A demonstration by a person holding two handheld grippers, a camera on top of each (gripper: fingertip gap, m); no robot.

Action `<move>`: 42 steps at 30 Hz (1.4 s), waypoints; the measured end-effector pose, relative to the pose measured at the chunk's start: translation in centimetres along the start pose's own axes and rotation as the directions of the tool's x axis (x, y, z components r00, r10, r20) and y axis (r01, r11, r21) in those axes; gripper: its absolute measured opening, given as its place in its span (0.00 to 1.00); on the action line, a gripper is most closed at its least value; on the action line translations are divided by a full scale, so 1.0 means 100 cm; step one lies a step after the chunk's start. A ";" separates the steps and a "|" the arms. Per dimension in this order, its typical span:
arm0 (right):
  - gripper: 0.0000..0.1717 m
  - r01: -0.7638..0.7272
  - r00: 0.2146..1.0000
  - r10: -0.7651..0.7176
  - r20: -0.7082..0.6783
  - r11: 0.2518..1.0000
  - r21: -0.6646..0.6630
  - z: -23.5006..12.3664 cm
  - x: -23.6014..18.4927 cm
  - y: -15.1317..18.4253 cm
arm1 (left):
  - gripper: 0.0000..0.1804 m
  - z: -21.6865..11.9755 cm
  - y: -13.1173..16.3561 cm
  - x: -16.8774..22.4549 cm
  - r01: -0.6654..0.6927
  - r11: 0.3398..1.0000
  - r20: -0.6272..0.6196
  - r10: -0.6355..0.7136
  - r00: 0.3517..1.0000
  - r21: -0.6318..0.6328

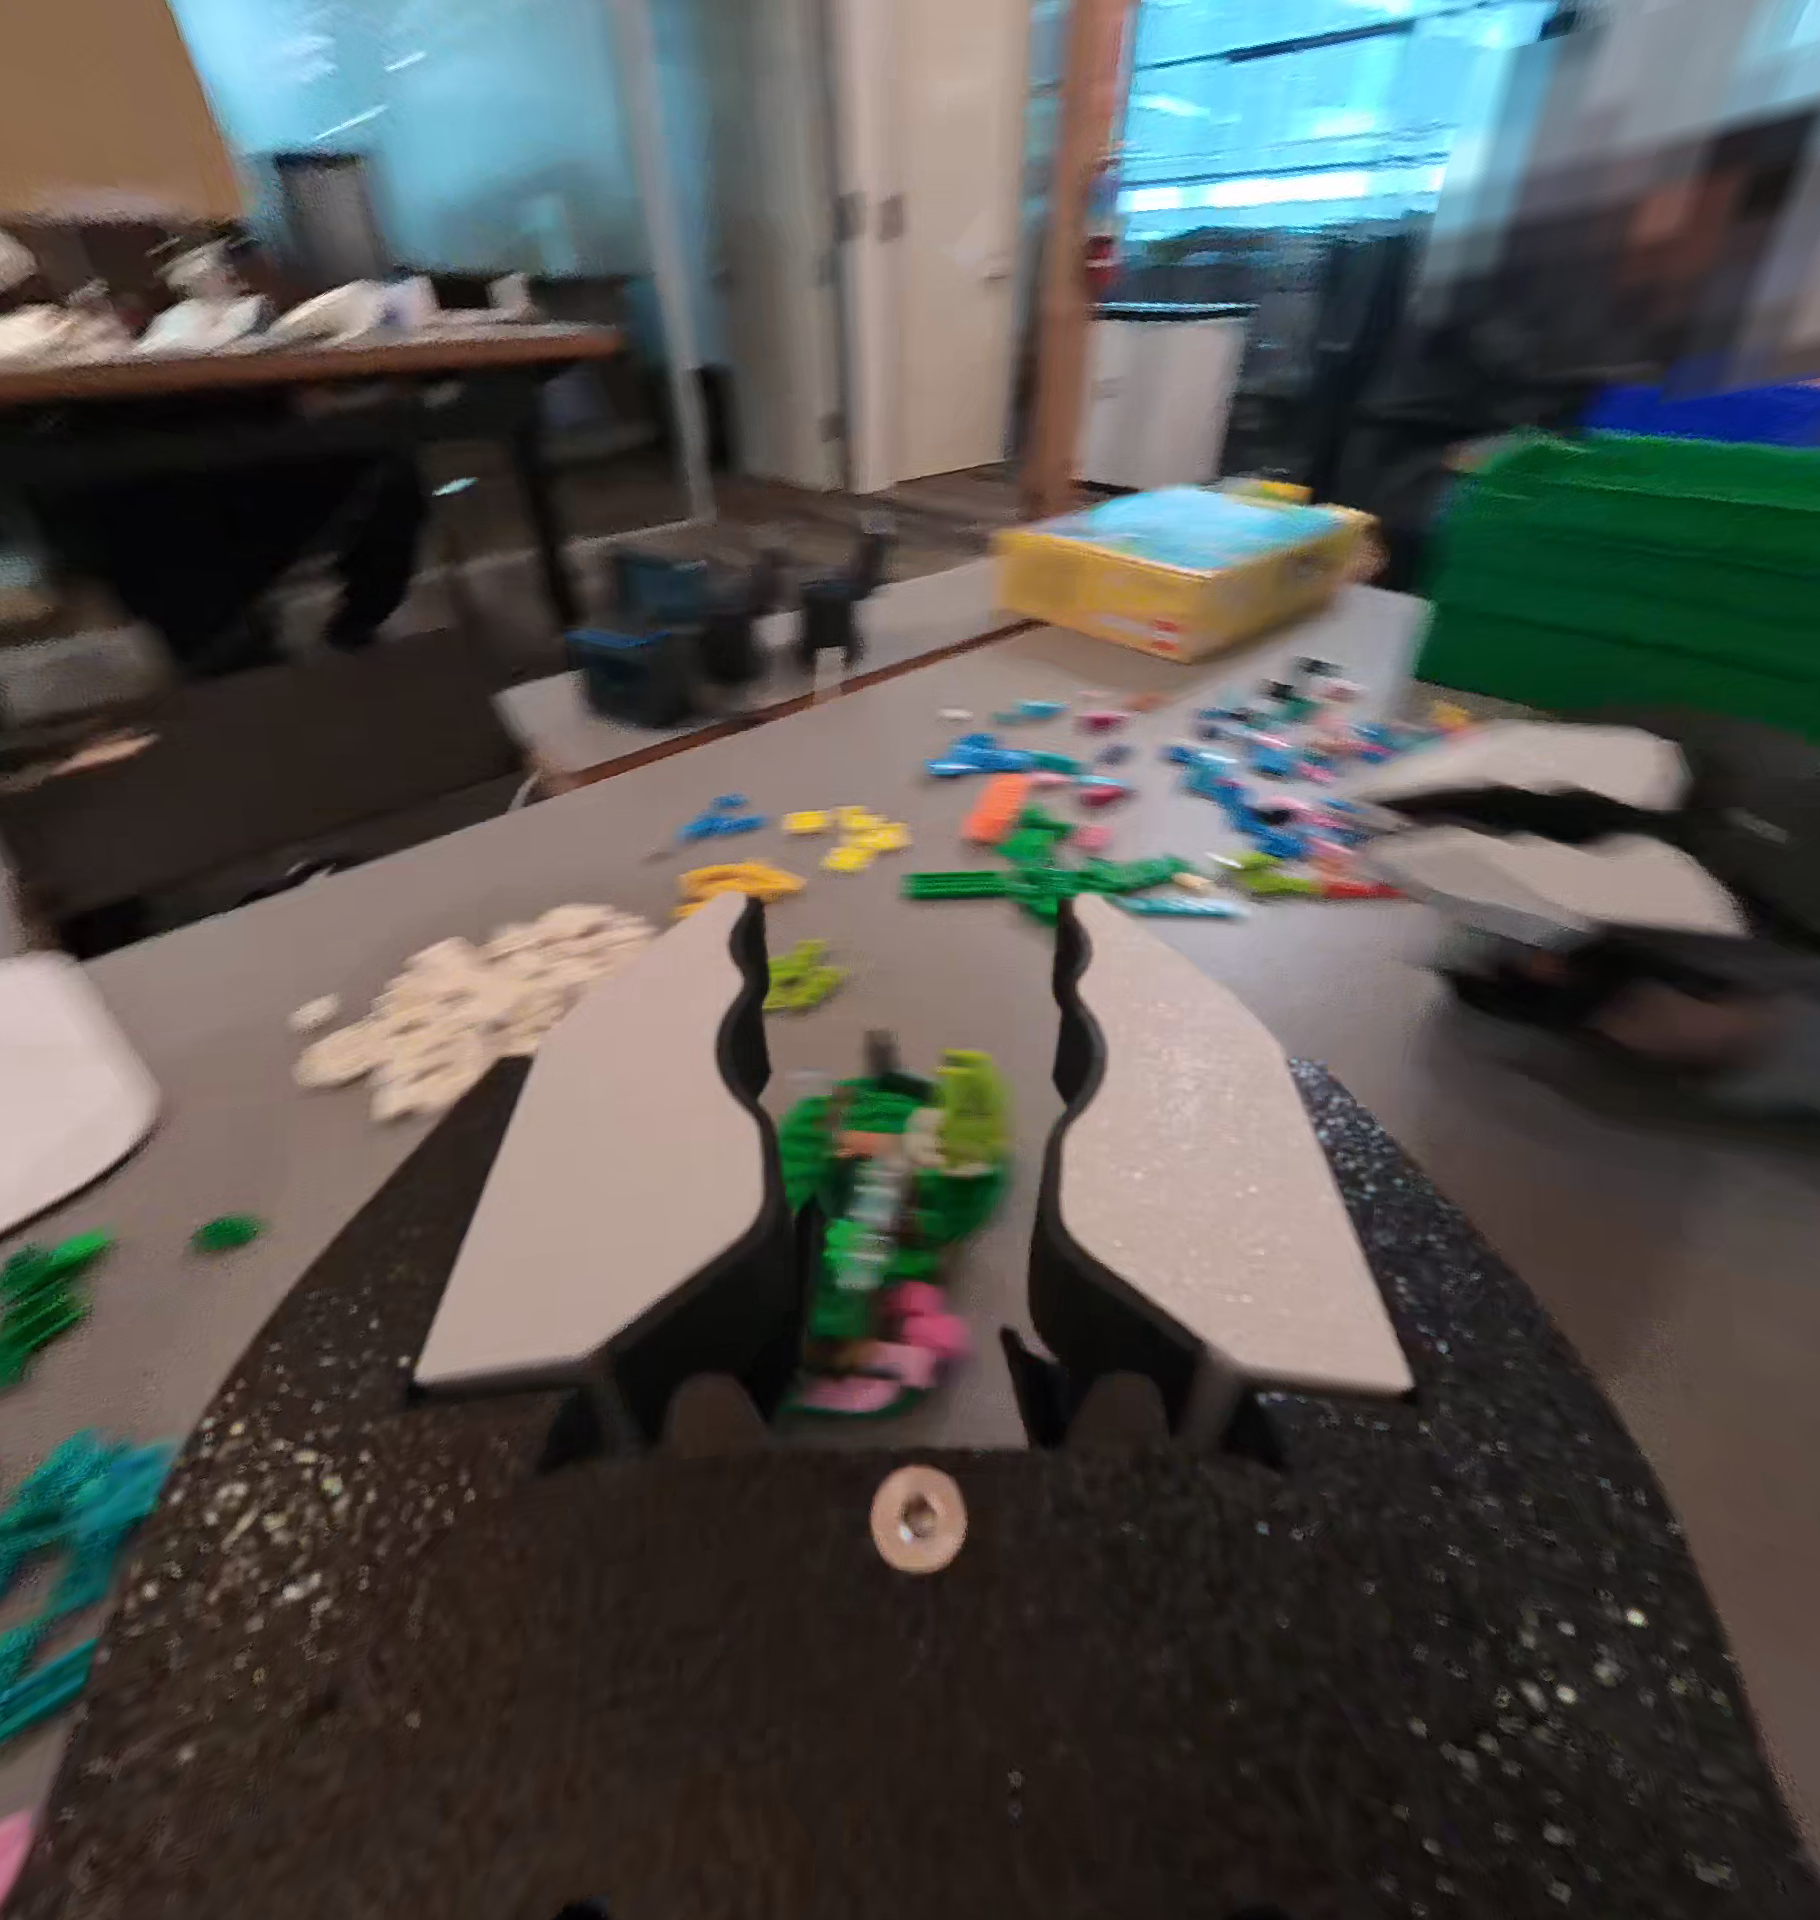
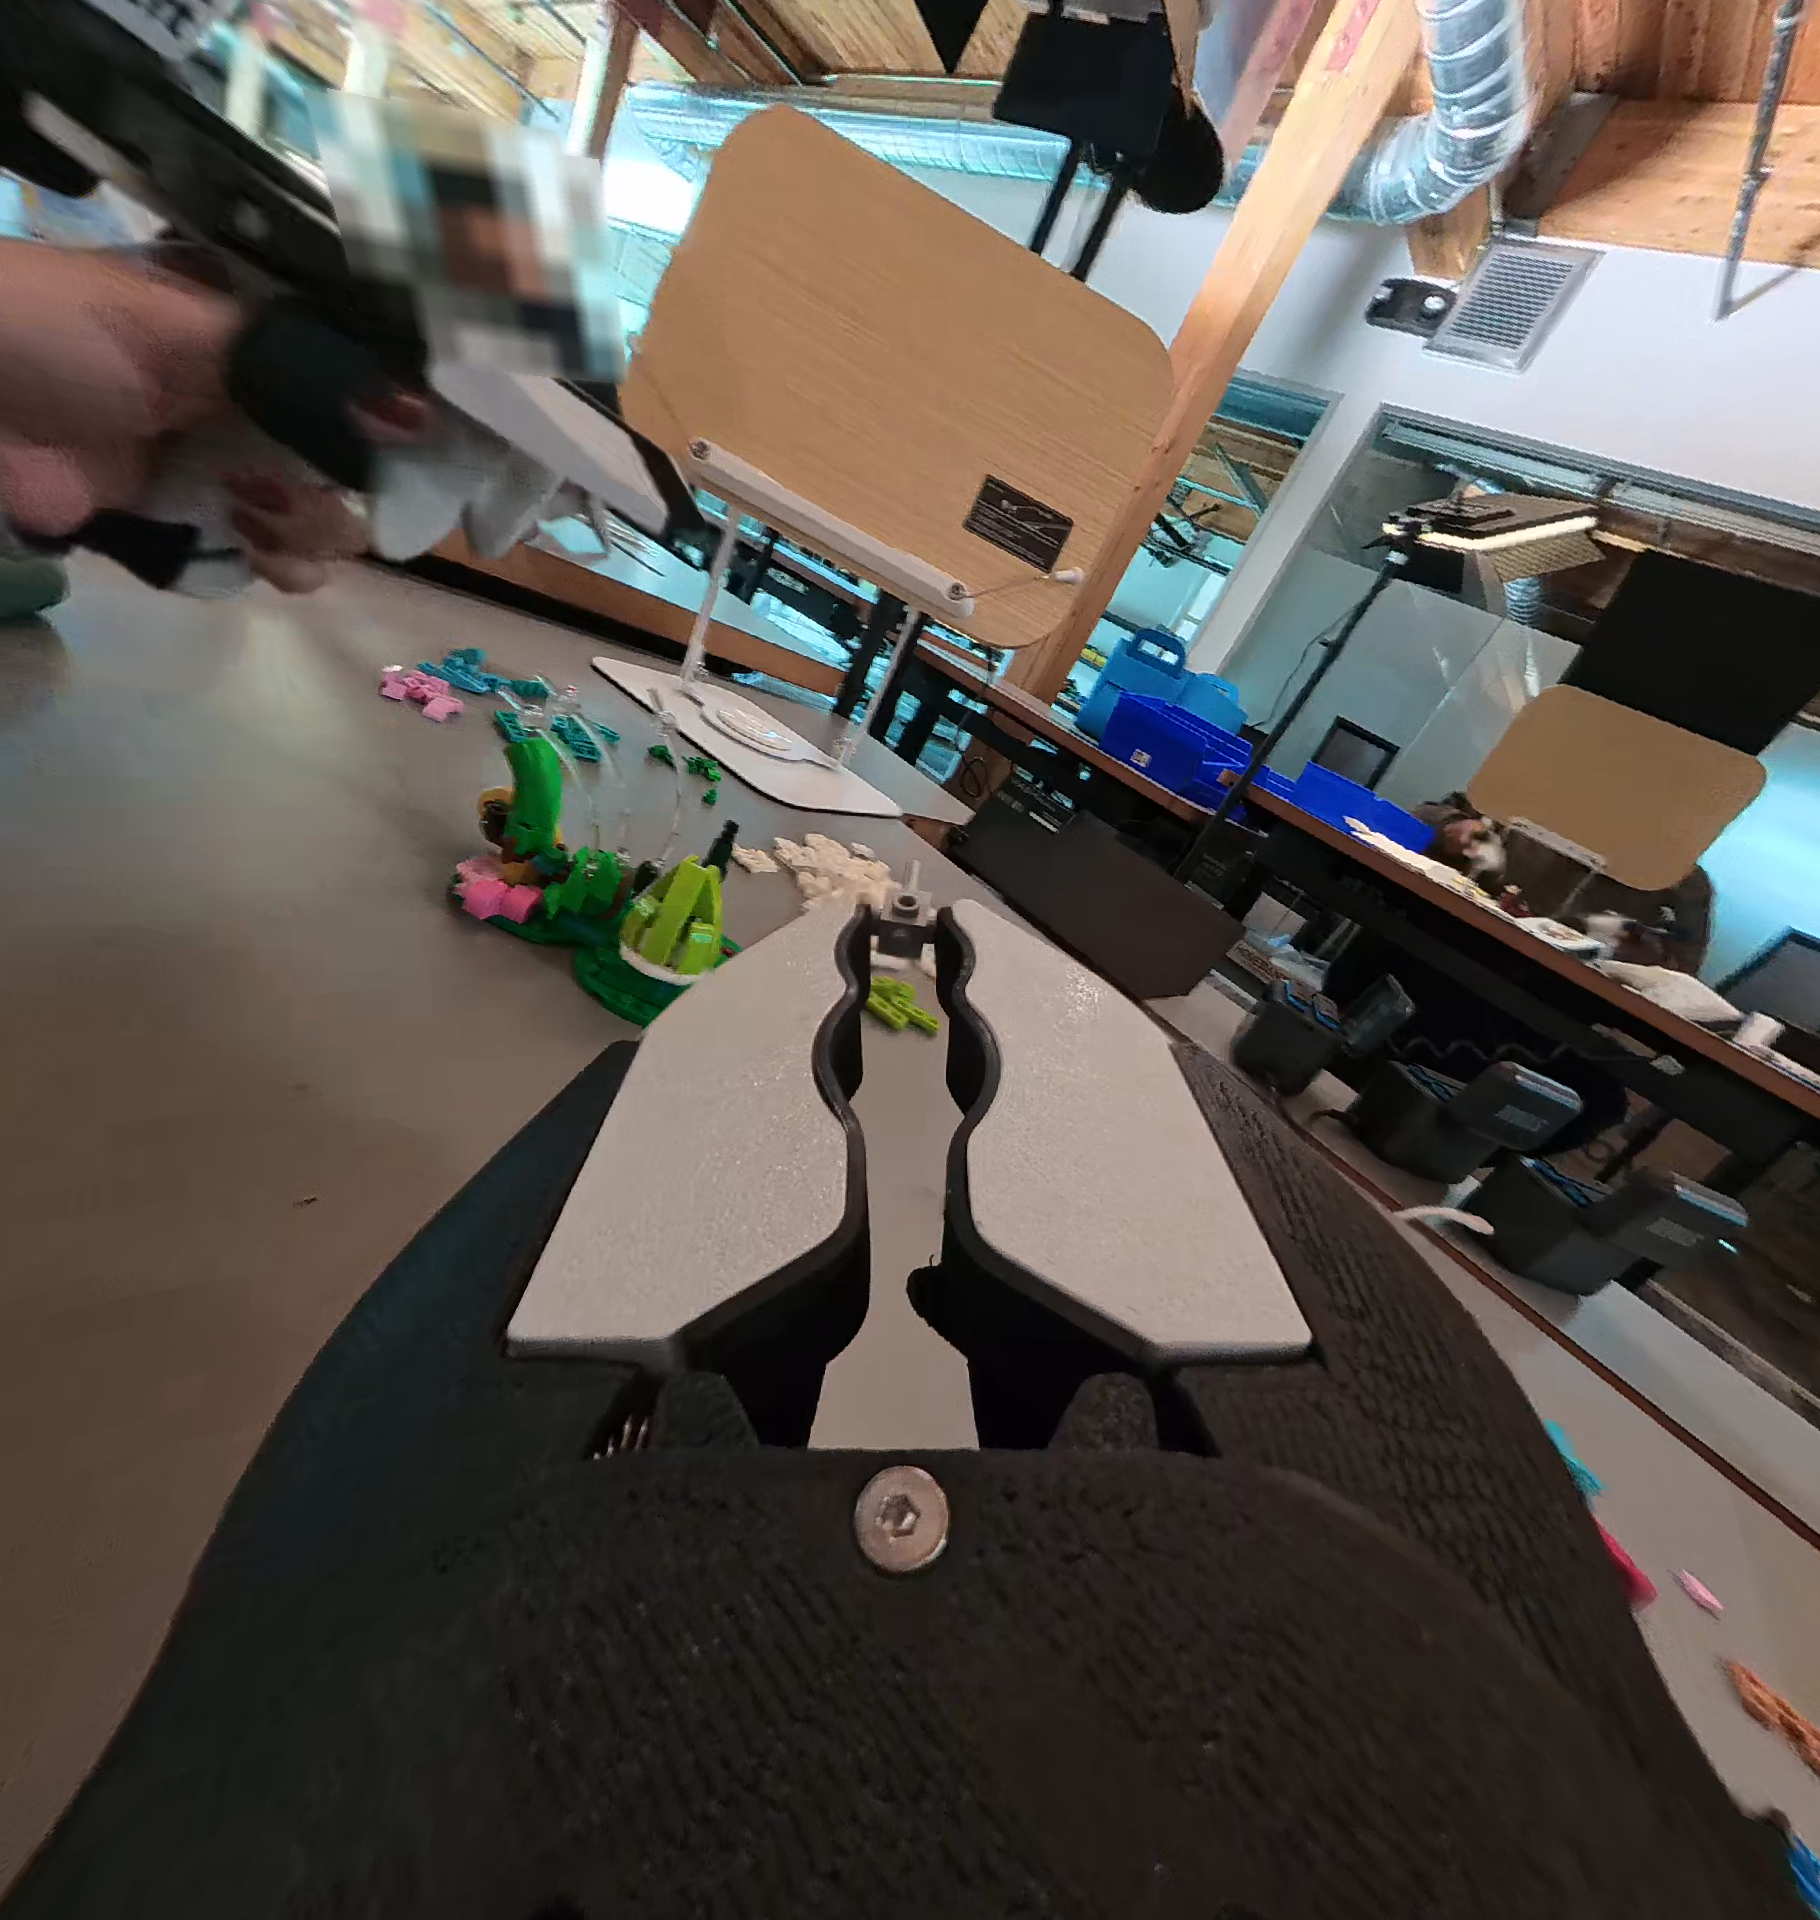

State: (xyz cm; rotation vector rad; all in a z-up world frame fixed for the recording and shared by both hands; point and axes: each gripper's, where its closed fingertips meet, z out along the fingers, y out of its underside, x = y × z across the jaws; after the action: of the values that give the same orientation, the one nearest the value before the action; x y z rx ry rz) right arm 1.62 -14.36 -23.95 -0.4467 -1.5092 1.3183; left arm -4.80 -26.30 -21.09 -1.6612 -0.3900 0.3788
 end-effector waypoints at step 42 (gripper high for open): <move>0.08 -0.050 0.924 -0.018 0.383 0.984 0.168 -0.019 -0.061 -0.029 | 0.01 -0.004 0.042 0.130 0.318 0.943 -0.623 -0.309 0.718 -0.102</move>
State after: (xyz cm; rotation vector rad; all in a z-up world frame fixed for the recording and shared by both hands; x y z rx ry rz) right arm 6.59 -19.29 -24.43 -0.0872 -1.6878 1.6035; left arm 7.01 -21.10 -25.50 -1.5645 -0.1474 -0.4427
